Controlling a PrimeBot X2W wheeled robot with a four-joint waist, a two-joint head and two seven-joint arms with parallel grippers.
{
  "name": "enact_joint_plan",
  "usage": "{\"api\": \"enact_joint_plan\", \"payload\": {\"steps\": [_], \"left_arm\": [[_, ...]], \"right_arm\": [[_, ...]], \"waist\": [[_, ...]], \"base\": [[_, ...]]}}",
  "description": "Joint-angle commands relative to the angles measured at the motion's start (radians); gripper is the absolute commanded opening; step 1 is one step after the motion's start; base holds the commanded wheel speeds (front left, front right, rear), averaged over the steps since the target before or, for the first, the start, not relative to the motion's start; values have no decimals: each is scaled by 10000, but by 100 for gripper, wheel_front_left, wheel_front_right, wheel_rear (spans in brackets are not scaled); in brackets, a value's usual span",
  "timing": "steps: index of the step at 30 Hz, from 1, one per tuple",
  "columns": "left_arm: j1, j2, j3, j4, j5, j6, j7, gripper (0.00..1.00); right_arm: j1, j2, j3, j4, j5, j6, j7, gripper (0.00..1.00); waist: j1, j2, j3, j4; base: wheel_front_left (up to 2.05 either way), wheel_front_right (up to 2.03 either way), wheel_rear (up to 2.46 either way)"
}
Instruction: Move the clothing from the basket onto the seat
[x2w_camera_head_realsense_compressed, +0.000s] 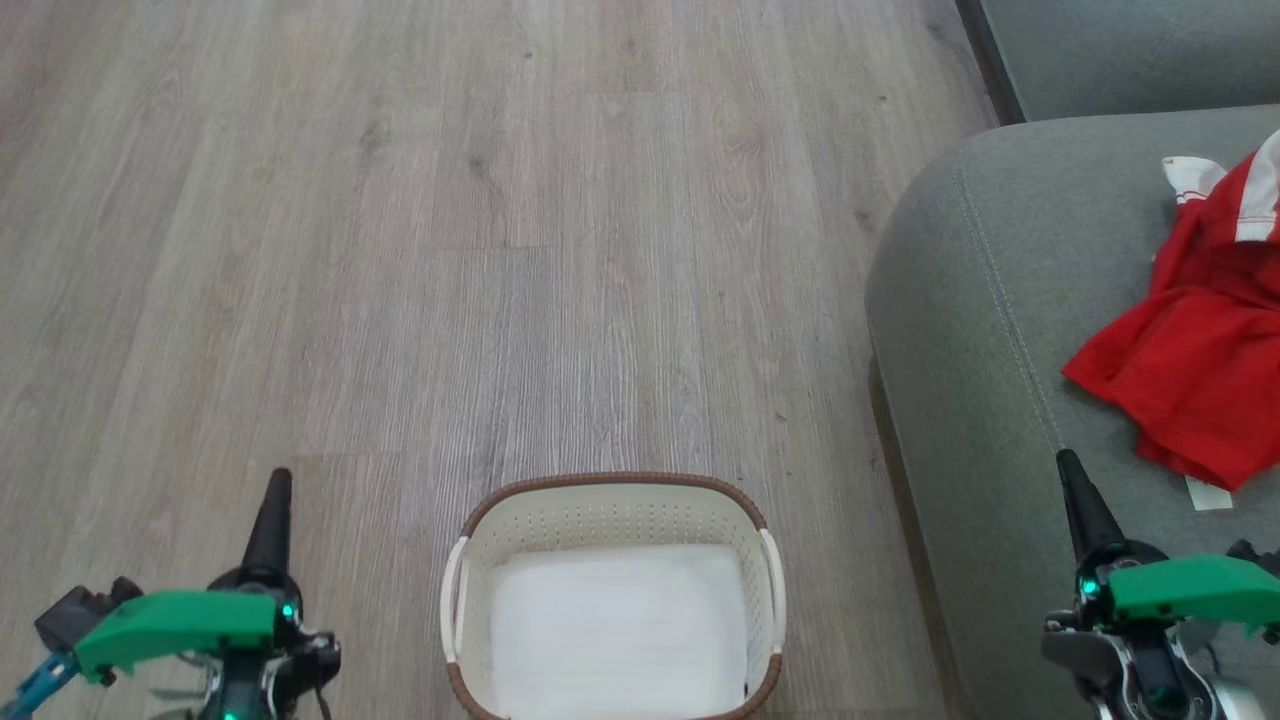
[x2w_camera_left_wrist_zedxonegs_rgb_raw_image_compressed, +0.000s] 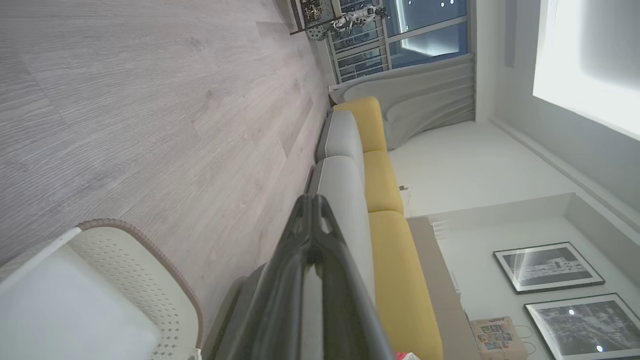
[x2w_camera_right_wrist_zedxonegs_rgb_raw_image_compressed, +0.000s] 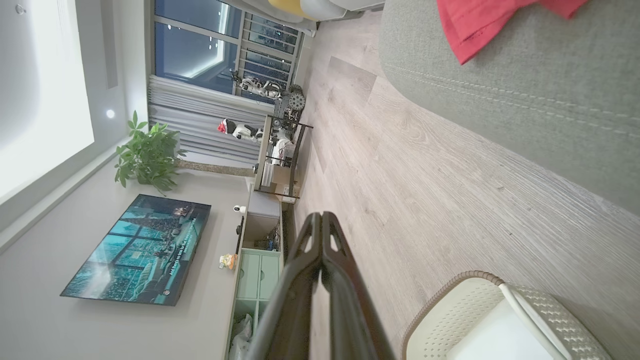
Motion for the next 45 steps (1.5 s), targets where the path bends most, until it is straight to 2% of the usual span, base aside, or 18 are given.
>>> {"api": "enact_joint_plan", "payload": {"steps": [1,21,45], "left_arm": [[-595,36,397,-382,-354,-59,109,0],[-772,37,630,-433,-2710,-71,684,0],[-776,37,635,-436,-2770,-71,698,0]], "right_arm": [[-538,16,101,-295,301,-1,109,0],[-876,235,-169,-185,2268,-2,703,0],[-888,267,-214,-180,2286,-2,748,0]], "waist": [[0,0,0,-2],[0,0,1,-33],[0,0,1,-34]], "base": [[0,0,0],[0,0,0],[0,0,0]]}}
